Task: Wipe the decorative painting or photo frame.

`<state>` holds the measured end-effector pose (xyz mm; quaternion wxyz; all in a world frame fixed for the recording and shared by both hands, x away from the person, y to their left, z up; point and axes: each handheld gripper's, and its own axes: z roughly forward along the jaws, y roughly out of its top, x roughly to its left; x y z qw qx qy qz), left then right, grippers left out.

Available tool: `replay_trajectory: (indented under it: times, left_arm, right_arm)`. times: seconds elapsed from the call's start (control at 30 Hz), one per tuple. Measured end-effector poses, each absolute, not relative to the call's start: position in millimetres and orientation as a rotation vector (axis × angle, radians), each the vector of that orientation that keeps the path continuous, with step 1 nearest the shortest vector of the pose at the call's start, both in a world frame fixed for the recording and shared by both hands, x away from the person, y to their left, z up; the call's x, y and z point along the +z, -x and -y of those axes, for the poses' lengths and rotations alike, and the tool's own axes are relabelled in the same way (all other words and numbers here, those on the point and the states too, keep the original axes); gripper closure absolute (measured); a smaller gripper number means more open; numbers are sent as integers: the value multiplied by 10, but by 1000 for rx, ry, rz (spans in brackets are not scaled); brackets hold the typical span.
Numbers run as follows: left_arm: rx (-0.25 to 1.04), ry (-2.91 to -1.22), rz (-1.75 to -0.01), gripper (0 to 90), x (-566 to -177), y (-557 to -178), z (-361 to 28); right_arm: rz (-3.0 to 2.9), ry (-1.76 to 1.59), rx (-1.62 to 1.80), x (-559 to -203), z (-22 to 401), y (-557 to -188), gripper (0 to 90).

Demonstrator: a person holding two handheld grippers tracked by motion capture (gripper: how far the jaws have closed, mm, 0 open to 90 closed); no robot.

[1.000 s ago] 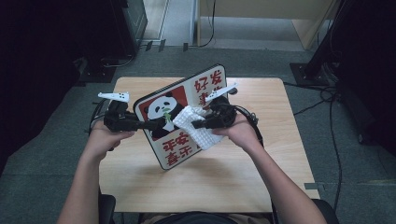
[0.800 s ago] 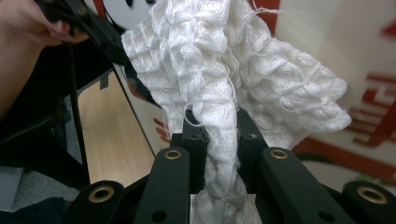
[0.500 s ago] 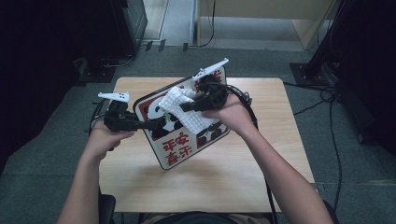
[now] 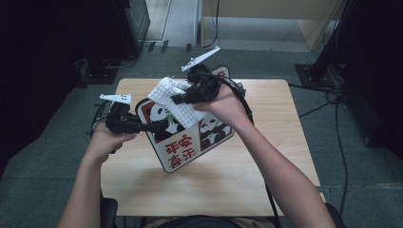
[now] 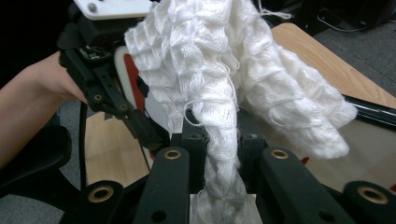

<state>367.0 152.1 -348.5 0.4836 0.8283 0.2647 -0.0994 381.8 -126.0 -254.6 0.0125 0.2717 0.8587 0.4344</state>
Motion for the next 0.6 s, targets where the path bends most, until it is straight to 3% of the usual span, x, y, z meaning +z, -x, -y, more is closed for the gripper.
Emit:
replay_trajectory:
  times: [0.6]
  left_arm:
    - [-235, -2021, -639, 745, -3487, -3666, -1522]
  right_arm:
    - [-2694, -851, 1335, -2778, 1264, -3827, 794]
